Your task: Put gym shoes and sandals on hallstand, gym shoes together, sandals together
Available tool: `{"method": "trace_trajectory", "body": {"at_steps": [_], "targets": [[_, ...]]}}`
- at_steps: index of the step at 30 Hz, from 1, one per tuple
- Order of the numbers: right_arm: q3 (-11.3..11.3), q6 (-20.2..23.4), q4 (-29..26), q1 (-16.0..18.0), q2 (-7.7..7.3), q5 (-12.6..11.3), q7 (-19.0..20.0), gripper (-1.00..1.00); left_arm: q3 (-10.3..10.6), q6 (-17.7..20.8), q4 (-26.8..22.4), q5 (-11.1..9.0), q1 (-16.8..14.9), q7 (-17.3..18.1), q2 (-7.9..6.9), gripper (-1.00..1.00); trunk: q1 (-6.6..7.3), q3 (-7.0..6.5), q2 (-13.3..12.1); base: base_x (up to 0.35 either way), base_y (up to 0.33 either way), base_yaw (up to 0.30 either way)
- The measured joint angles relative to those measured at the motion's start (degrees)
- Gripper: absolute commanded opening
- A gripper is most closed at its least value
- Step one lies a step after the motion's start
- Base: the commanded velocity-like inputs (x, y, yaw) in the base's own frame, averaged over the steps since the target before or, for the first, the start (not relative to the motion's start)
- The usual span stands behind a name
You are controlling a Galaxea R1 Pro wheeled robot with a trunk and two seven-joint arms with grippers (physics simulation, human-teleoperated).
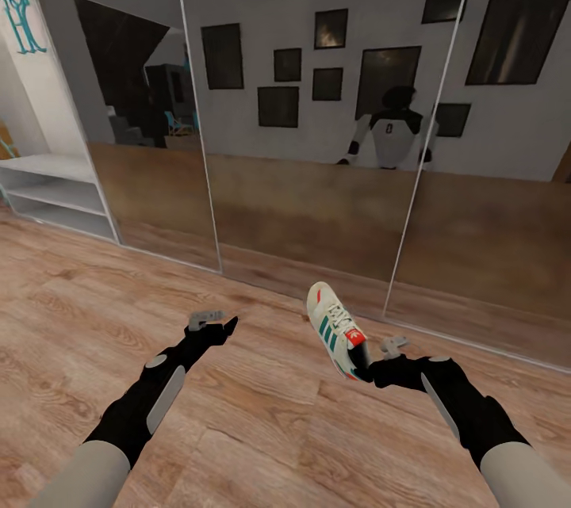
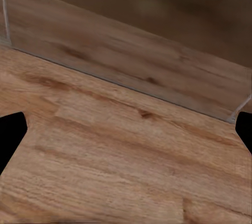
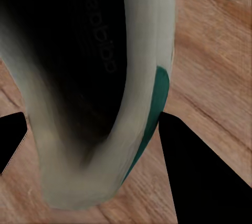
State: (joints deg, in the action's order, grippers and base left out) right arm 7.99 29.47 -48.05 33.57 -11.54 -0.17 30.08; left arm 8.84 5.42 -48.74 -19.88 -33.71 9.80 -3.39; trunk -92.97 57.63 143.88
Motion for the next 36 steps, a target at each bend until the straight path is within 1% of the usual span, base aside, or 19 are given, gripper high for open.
{"method": "trace_trajectory", "body": {"at_steps": [32, 36], "targets": [[0.0, 0.01, 0.0, 0.01, 0.0, 0.0, 0.0, -1.0, -0.18, -0.02, 0.09, -0.09, 0.0, 0.0, -0.09, 1.0, 0.0, 1.8, 0.0, 0.0, 0.0, 0.262], [0.0, 0.02, 0.01, 0.03, 0.0, 0.0, 0.0, -1.0, -0.18, -0.01, 0.14, -0.16, 0.0, 0.0, -0.09, 1.0, 0.01, 2.02, 0.0, 0.11, 0.0, 0.262]]}}
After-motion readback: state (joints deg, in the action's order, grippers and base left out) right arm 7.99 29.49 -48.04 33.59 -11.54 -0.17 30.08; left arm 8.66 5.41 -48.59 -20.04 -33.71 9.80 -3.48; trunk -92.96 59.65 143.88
